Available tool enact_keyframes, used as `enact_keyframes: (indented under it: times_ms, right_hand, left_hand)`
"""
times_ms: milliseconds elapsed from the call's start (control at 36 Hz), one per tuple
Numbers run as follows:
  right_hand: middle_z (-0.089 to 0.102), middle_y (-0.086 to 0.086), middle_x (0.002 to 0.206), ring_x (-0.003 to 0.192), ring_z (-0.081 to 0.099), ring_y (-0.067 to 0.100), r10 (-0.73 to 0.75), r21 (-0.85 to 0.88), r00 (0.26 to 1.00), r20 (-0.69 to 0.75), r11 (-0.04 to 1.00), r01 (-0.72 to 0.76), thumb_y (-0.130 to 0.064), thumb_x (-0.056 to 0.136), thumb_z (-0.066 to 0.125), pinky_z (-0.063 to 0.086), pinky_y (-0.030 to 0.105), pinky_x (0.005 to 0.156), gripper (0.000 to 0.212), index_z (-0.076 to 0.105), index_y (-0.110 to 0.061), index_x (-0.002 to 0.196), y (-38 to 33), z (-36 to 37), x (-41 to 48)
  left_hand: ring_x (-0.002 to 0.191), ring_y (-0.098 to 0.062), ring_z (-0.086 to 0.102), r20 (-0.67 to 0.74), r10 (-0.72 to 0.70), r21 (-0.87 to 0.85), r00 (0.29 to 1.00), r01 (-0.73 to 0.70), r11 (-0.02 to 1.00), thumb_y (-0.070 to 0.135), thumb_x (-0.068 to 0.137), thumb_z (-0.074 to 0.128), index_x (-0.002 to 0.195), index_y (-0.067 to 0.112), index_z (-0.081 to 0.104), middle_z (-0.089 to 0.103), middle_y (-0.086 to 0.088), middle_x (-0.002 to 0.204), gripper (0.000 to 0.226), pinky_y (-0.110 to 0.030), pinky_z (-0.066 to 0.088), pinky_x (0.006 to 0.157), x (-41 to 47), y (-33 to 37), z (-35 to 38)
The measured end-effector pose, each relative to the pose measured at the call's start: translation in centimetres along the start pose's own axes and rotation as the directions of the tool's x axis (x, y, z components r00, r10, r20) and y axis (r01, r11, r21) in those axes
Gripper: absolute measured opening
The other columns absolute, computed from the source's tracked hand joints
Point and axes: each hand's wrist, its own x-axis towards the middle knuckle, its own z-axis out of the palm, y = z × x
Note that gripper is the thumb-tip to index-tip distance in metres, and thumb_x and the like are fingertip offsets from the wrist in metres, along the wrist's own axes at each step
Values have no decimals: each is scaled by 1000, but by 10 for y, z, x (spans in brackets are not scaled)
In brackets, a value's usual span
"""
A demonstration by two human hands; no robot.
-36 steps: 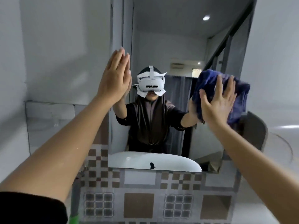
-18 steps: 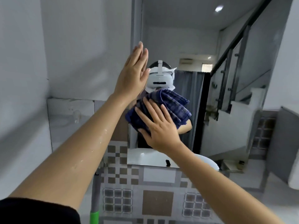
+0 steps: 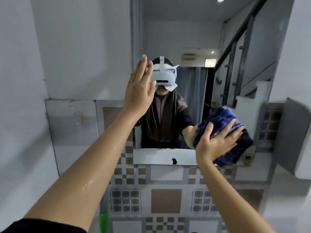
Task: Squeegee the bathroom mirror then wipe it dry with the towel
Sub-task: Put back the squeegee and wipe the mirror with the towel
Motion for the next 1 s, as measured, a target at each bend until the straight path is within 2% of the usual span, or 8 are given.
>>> enact_keyframes:
  times_ms: [167,333,444,528,611,750,861,1000]
  right_hand:
    - [9,15,156,144,3,27,-348,-69,901,259,924,376,-48,90,40,-1,44,115,66,20,-22,146,-43,49,-105]
    - [24,5,153,142,21,21,-815,82,72,575,145,986,-43,93,39,15,41,117,55,29,-26,144,-2,36,-81]
    - [24,2,153,142,21,20,-740,84,-133,659,-103,991,-45,94,36,16,40,116,55,26,-27,145,39,2,-21]
    - [25,4,152,140,24,21,-757,-90,59,651,1,996,-47,91,41,18,41,115,58,28,-28,144,70,-28,14]
    - [23,12,152,142,16,25,-687,-279,459,563,365,888,-48,91,36,8,41,116,61,21,-26,146,98,-45,17]
    - [12,18,155,143,6,28,-239,-231,946,217,929,288,-47,89,36,3,47,115,67,15,-20,147,90,-19,-40]
    - [9,23,154,143,7,35,149,25,989,6,989,-149,-43,90,35,8,55,113,66,20,-9,145,45,18,-87]
    - [7,24,154,143,4,32,116,88,993,38,989,-119,-42,90,37,5,53,113,66,19,-9,145,-1,55,-141]
  left_hand:
    - [142,-28,15,32,8,-34,999,-7,999,13,94,45,143,6,27,20,-17,153,52,-36,13,116,-10,1,-1]
    - [142,-29,15,68,48,-24,997,-46,999,16,96,44,143,5,25,20,-18,153,52,-37,14,116,-33,-5,-2]
    - [143,-30,13,57,-10,-49,998,13,999,13,96,42,144,5,24,17,-18,154,52,-39,12,118,-41,4,2]
    - [143,-29,11,45,-37,-59,998,40,997,11,95,41,145,6,22,16,-18,154,53,-36,8,117,-42,7,3]
    - [143,-27,10,43,-52,-61,998,54,997,11,95,39,145,7,22,16,-17,154,52,-28,2,117,-43,9,3]
    - [143,-27,10,72,-48,-82,996,54,995,11,95,41,145,6,23,16,-18,154,53,-25,2,117,-45,7,0]
    - [140,-27,23,92,10,-146,996,3,989,8,94,47,139,3,36,26,-19,150,47,-37,25,115,-63,1,-5]
    - [108,-22,56,170,98,-329,981,-37,944,11,94,51,103,1,64,62,-12,111,19,-33,44,96,-97,-5,-26]
